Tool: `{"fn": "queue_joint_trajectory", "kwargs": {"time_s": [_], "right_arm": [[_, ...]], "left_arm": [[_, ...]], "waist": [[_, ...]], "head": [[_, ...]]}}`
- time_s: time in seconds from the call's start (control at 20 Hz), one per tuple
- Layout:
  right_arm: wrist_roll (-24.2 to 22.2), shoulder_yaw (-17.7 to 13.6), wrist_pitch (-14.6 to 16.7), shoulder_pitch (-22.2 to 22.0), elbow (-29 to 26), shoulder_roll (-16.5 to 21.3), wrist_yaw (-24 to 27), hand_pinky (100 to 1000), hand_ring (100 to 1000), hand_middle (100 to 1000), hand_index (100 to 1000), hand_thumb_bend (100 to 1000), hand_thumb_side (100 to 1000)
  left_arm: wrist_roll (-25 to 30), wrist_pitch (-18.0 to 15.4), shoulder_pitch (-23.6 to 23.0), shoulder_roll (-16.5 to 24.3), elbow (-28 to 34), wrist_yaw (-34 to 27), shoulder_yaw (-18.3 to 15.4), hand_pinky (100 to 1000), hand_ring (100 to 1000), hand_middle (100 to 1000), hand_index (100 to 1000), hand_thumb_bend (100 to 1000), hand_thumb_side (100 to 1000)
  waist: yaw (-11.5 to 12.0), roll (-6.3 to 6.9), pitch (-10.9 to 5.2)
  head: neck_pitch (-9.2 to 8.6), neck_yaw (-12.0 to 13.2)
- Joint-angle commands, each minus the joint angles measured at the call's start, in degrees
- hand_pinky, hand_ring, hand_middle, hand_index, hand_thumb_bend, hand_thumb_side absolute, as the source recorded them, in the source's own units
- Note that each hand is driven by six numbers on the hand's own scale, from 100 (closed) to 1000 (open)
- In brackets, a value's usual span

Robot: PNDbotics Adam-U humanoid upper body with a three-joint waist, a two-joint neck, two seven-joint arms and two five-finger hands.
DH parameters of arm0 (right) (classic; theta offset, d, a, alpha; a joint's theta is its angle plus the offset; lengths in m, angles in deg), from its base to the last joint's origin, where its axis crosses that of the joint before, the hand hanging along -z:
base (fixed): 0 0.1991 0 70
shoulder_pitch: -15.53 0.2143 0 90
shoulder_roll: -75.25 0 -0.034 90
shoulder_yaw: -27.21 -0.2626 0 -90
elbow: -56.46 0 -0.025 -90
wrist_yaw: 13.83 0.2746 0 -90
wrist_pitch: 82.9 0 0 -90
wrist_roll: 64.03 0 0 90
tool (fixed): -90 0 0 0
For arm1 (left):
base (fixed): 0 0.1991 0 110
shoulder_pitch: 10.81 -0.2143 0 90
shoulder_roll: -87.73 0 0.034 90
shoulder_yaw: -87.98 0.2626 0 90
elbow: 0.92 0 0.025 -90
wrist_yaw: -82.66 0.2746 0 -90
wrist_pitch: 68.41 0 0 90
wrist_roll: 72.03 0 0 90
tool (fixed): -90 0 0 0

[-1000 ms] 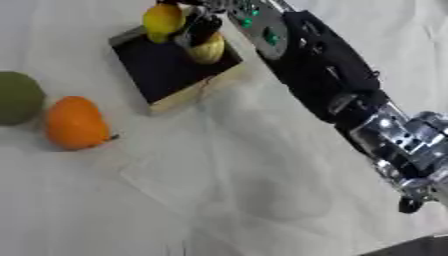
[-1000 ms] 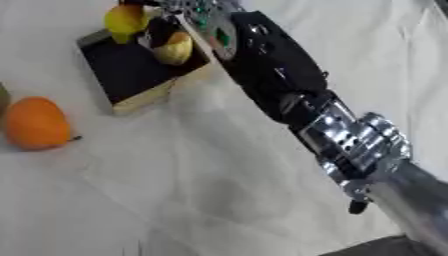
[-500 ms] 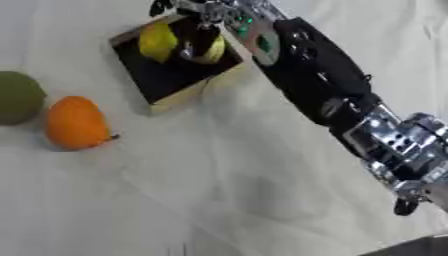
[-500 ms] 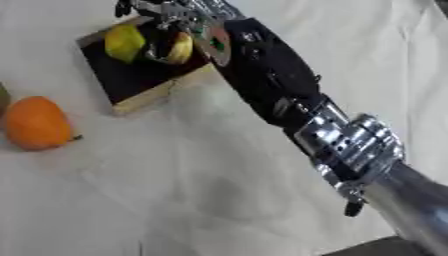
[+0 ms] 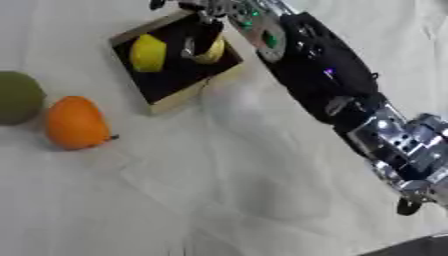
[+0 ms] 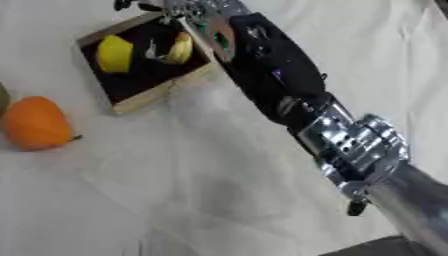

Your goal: Pick up objects on the table and place them in the box.

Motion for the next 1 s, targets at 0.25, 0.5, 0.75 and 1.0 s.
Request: {"fn": "queue_joint_trajectory", "kwargs": {"time_s": [0.25,0.5,0.75,1.0], "right_arm": [[1.16,-1.34,-4.08,-0.98,-14.21,10.19,9.37,899,926,831,906,100,228],[2.37,-3.24,-8.22,-4.18,-22.2,18.48,15.27,897,919,822,899,100,309],[4.81,-6.45,-11.05,-7.7,-26.98,25.45,16.92,894,914,816,891,100,282],[8.39,-9.93,-13.19,-9.93,-28.74,28.64,17.91,891,902,807,883,100,263]], "left_arm": [[2.24,-0.17,-4.71,7.43,6.38,2.72,-0.43,715,746,681,816,100,718],[16.16,-2.12,-10.81,14.09,12.07,16.52,-0.86,784,793,741,856,101,581],[33.6,-5.6,-15.53,20.17,16.47,29.05,-2.76,850,841,775,859,352,436],[42.5,-5.13,-17.59,22.72,17.6,33.97,-2.84,875,861,794,858,560,306]], "waist": [[-0.76,-0.31,-2.81],[-1.55,-0.06,-2.79],[-2.05,0.5,-2.96],[-2.6,1.01,-3.32]], "head": [[0.34,2.3],[0.48,3.2],[0.91,4.3],[1.03,5.98]]}}
